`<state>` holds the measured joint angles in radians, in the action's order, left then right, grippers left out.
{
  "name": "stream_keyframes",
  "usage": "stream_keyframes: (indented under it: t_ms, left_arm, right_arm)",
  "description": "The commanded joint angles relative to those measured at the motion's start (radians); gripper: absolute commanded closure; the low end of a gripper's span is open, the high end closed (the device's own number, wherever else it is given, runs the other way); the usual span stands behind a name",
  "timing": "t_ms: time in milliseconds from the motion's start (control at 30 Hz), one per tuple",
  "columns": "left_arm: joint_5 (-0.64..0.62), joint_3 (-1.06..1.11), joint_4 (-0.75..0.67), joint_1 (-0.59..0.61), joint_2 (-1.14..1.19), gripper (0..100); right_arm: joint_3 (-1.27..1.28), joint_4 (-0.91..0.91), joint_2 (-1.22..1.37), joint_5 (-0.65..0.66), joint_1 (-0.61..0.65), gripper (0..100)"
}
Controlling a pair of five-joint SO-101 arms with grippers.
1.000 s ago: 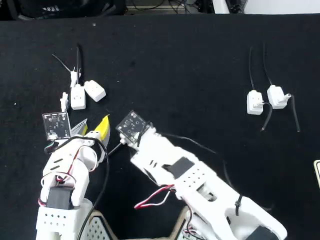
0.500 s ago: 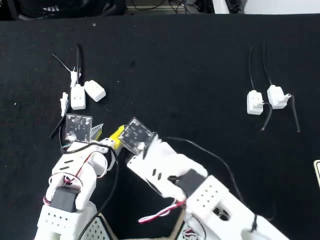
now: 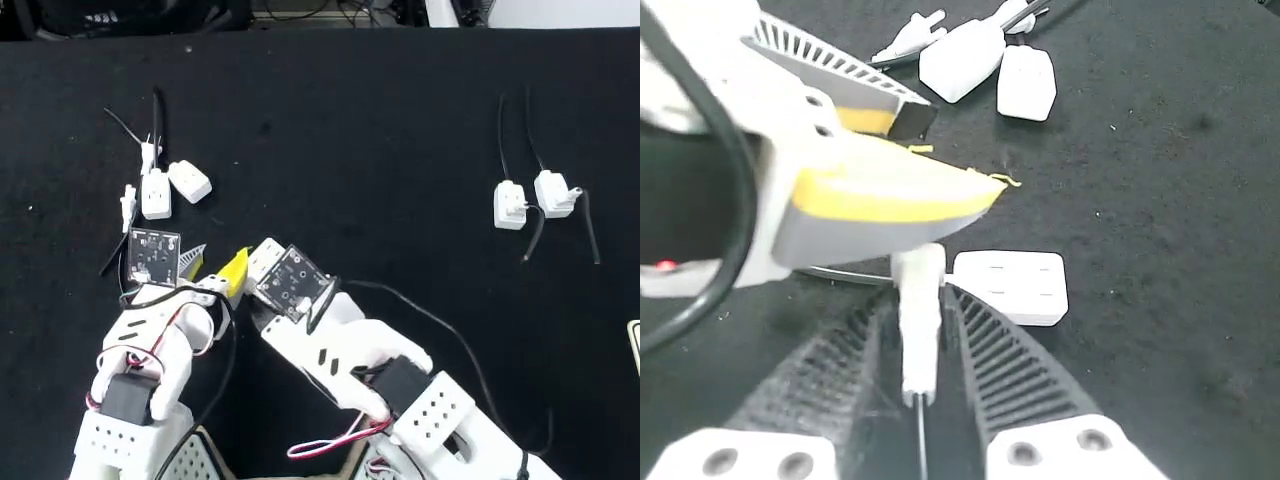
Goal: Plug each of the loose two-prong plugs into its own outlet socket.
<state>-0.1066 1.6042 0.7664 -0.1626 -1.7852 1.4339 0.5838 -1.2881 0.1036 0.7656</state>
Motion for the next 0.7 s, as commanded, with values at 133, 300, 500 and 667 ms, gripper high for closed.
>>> stream_keyframes:
  t_ms: [133, 300, 500, 667]
  left_arm:
    - [0.009, 0.013, 0.012, -0.012, 0.012, 80]
    - [0.009, 0.002, 0.012, -0.002, 0.006, 80]
    - [0.005, -0.116, 0.014, 0.139, 0.012, 80]
    - [0.008, -0.133, 0.037, 0.225, 0.031, 79]
  right_arm:
    - [-0.01, -0.029, -0.048, -0.023, 0.008, 98.8]
    - [0.005, -0.028, -0.047, -0.021, 0.006, 98.8]
    - [-0.035, 0.091, -0.045, 0.002, -0.135, 98.8]
    - [-0.107, 0.198, -0.045, -0.002, -0.21, 98.8]
